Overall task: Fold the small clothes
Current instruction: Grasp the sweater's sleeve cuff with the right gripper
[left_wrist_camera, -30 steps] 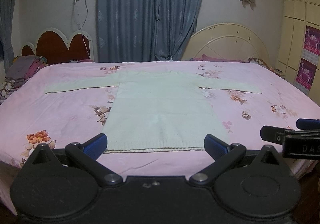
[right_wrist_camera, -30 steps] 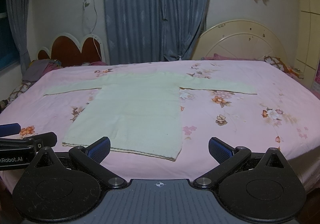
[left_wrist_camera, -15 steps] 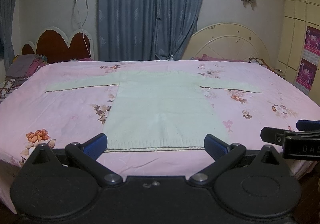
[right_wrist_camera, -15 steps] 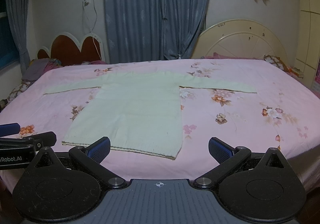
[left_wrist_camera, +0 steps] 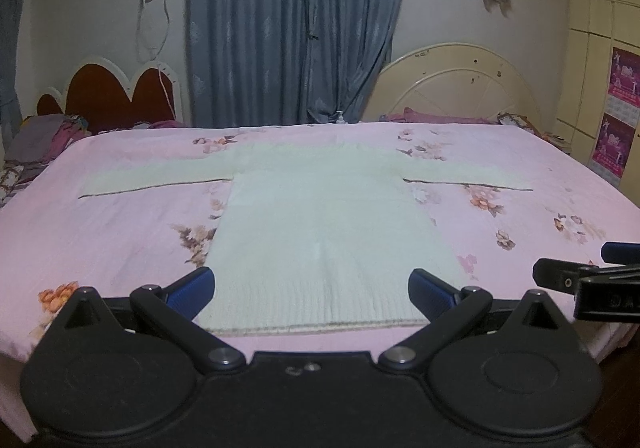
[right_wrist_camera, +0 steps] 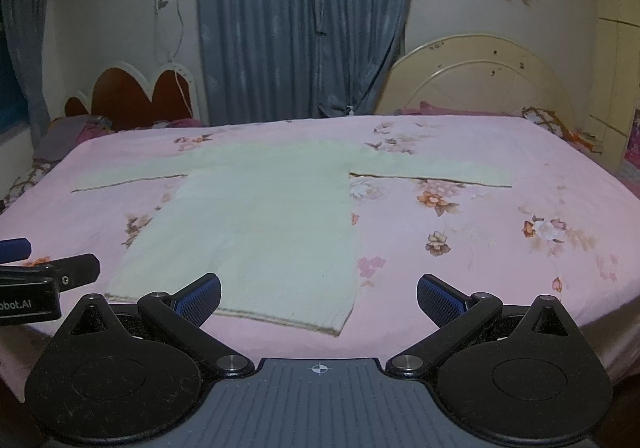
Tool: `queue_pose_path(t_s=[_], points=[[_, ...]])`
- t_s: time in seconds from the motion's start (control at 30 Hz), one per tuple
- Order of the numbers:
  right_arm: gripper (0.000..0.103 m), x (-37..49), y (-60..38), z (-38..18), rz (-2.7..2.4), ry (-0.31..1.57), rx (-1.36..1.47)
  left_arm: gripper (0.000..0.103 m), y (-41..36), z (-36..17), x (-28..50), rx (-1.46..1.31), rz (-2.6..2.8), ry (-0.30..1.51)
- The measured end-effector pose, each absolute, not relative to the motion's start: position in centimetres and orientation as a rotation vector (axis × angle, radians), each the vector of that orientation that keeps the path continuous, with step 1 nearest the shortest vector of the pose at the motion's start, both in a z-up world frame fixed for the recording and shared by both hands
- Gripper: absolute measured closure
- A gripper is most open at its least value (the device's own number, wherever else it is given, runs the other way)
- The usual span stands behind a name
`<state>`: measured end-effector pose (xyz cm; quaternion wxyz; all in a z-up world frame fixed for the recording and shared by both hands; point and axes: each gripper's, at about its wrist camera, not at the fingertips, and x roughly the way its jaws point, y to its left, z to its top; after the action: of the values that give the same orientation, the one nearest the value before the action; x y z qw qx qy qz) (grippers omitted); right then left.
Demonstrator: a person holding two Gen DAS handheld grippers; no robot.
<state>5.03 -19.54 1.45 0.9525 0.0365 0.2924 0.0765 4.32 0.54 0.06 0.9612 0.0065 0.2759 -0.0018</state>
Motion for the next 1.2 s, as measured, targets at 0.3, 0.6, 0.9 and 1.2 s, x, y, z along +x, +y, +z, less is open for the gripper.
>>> queue_pose_path(t_s=[0.3, 0.6, 0.9, 1.2], points=[[0.0, 12.6, -19.6, 0.7, 0.094, 0.601, 0.079, 0.0, 1.6, -0.6, 12.4, 0.022, -0.052, 0.568], [0.0, 22.4, -20.3, 0.3, -0.022, 0.597, 0.103, 0.0, 3.3, -0.7, 20.8, 0.043, -0.086, 0.586], [0.0, 30.1, -27.4, -1.6, -0.109, 0.631, 0.18, 0.0, 1.3, -3.4, 27.7, 0.029, -0.068, 0.671], [0.009, 39.7, -39.1, -7.0, -0.226, 0.625, 0.307, 0.0, -2.7, -6.1, 35.4, 0.021, -0.002, 0.751]])
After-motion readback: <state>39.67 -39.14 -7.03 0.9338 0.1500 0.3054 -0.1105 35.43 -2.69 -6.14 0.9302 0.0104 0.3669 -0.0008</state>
